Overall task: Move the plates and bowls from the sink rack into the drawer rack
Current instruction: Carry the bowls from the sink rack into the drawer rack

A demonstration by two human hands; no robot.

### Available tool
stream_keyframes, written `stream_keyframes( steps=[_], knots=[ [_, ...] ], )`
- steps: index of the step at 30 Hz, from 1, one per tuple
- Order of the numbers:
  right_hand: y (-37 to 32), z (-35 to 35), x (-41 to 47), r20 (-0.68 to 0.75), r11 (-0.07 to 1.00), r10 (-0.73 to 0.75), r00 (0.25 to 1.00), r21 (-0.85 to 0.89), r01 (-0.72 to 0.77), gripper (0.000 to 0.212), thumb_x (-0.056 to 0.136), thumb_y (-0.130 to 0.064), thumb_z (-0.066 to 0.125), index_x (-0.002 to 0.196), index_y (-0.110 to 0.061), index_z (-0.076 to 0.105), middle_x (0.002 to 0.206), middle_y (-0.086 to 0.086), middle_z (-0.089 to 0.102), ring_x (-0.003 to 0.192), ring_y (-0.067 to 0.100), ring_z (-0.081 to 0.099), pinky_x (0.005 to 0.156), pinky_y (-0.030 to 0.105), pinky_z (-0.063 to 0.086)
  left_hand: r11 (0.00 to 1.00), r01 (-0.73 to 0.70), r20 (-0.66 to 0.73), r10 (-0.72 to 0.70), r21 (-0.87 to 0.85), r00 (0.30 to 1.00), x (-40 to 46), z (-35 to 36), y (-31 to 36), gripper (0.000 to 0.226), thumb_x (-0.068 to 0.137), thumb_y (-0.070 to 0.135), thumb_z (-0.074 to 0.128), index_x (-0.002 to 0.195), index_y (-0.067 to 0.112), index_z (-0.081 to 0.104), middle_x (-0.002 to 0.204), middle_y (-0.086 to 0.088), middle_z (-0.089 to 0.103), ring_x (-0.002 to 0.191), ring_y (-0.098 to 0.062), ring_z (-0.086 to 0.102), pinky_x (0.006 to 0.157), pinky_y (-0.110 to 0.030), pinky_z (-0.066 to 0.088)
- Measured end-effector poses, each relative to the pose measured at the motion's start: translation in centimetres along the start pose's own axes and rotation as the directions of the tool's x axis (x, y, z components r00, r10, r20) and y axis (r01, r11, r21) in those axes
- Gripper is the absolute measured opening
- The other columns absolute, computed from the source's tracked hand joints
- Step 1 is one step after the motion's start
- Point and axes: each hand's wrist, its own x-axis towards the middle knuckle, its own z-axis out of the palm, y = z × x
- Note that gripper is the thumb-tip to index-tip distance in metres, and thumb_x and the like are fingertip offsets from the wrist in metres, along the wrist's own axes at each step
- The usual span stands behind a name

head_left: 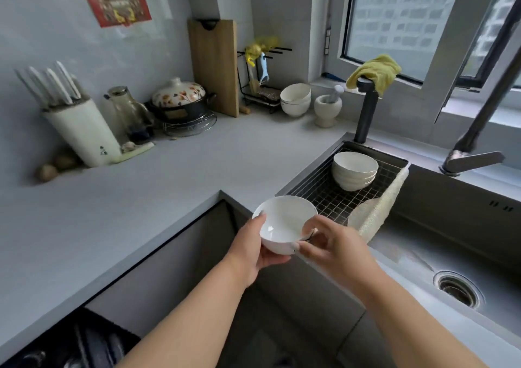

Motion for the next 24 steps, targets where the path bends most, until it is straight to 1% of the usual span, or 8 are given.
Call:
stream_keyframes(
  steps=[3, 6, 9, 11, 13, 16, 19, 24],
  knots=[
    [-1.8, 2.0, -0.8, 0.0, 0.974, 0.053, 0.999, 0.222, -0.051, 0.032, 0.083, -0.047, 0.063, 0.107, -0.03, 0.05, 0.061, 0.001, 0.063, 0.055, 0.01, 0.059, 0.056, 0.031, 0.051, 0.999, -0.019, -0.12, 0.014, -0.04, 0.993, -2.8, -2.6, -1.0, 0.04, 0.099, 0.046, 0.042, 0.126, 0.02, 0.054, 0.117, -0.017, 0.062, 0.103, -0.034, 0.064, 0.065, -0.038, 0.058],
    [-3.3, 4.4, -1.3, 0.053, 0.917, 0.166, 0.985, 0.359, -0.174, 0.045, 0.082, -0.051, 0.061, 0.116, -0.025, 0.045, 0.068, 0.001, 0.06, 0.057, 0.013, 0.058, 0.053, 0.03, 0.047, 0.998, -0.044, -0.196, 0.034, -0.05, 0.98, -5.7, -5.4, -1.6, 0.04, 0.098, 0.049, 0.041, 0.124, 0.022, 0.055, 0.116, -0.016, 0.062, 0.102, -0.033, 0.063, 0.061, -0.036, 0.057],
    [-4.9, 6.9, -1.9, 0.274, 0.823, 0.201, 0.94, 0.474, -0.314, 0.062, 0.072, -0.065, 0.058, 0.116, -0.022, 0.048, 0.088, 0.006, 0.063, 0.068, 0.018, 0.061, 0.053, 0.03, 0.045, 0.994, -0.085, -0.266, 0.065, -0.066, 0.962, -8.4, -8.1, -2.2, 0.04, 0.099, 0.051, 0.037, 0.116, 0.022, 0.059, 0.111, -0.014, 0.065, 0.099, -0.031, 0.065, 0.06, -0.036, 0.056],
    [-6.4, 8.6, -2.4, 0.423, 0.736, 0.181, 0.888, 0.541, -0.408, 0.047, 0.085, -0.057, 0.054, 0.112, -0.018, 0.054, 0.092, 0.01, 0.064, 0.075, 0.021, 0.06, 0.061, 0.033, 0.048, 0.991, -0.109, -0.313, 0.082, -0.071, 0.946, -10.0, -10.1, -2.6, 0.041, 0.099, 0.052, 0.035, 0.112, 0.022, 0.06, 0.109, -0.014, 0.067, 0.096, -0.03, 0.066, 0.058, -0.034, 0.055],
    [-8.1, 10.5, -3.1, 0.536, 0.631, 0.148, 0.831, 0.596, -0.497, 0.044, 0.089, -0.048, 0.052, 0.114, -0.012, 0.057, 0.092, 0.014, 0.067, 0.076, 0.023, 0.063, 0.068, 0.036, 0.051, 0.988, -0.127, -0.358, 0.086, -0.091, 0.93, -11.7, -12.2, -3.2, 0.044, 0.098, 0.053, 0.035, 0.113, 0.021, 0.061, 0.109, -0.014, 0.068, 0.093, -0.03, 0.067, 0.054, -0.032, 0.053],
    [-11.1, 13.7, -4.4, 0.617, 0.548, 0.103, 0.781, 0.62, -0.562, 0.056, 0.076, -0.046, 0.06, 0.117, -0.009, 0.058, 0.094, 0.019, 0.07, 0.076, 0.026, 0.067, 0.072, 0.038, 0.053, 0.977, -0.169, -0.42, 0.099, -0.134, 0.902, -14.6, -16.1, -4.3, 0.046, 0.097, 0.054, 0.036, 0.114, 0.02, 0.061, 0.104, -0.013, 0.069, 0.086, -0.029, 0.067, 0.05, -0.028, 0.05],
    [-14.7, 17.8, -6.3, 0.651, 0.533, 0.083, 0.755, 0.611, -0.585, 0.06, 0.069, -0.042, 0.062, 0.116, -0.004, 0.059, 0.093, 0.022, 0.067, 0.075, 0.028, 0.065, 0.072, 0.037, 0.053, 0.964, -0.218, -0.481, 0.12, -0.152, 0.868, -17.8, -20.9, -5.8, 0.047, 0.097, 0.054, 0.036, 0.114, 0.019, 0.062, 0.102, -0.013, 0.069, 0.081, -0.027, 0.067, 0.048, -0.027, 0.049],
    [-20.8, 25.8, -10.7, 0.698, 0.547, 0.11, 0.708, 0.552, -0.629, 0.035, 0.087, -0.033, 0.057, 0.106, -0.004, 0.061, 0.08, 0.016, 0.064, 0.068, 0.024, 0.058, 0.068, 0.034, 0.05, 0.963, -0.216, -0.573, 0.086, -0.162, 0.815, -24.3, -29.5, -9.1, 0.05, 0.096, 0.055, 0.039, 0.118, 0.015, 0.06, 0.108, -0.019, 0.068, 0.079, -0.029, 0.067, 0.05, -0.03, 0.051]
  ],
)
